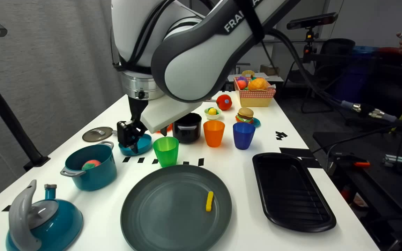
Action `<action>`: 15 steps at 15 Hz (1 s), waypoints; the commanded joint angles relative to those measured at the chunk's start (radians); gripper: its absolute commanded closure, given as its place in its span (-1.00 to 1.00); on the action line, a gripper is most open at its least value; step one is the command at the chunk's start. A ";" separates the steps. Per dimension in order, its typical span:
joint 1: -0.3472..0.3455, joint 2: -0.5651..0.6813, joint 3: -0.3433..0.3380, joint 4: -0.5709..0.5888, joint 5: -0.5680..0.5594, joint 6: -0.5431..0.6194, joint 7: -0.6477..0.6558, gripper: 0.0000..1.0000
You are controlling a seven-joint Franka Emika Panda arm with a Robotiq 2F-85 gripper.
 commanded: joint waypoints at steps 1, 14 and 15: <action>0.031 -0.076 0.022 -0.107 -0.020 0.032 -0.016 -1.00; 0.059 -0.220 0.075 -0.464 -0.017 0.204 -0.096 -1.00; 0.064 -0.228 0.074 -0.488 -0.016 0.221 -0.097 -1.00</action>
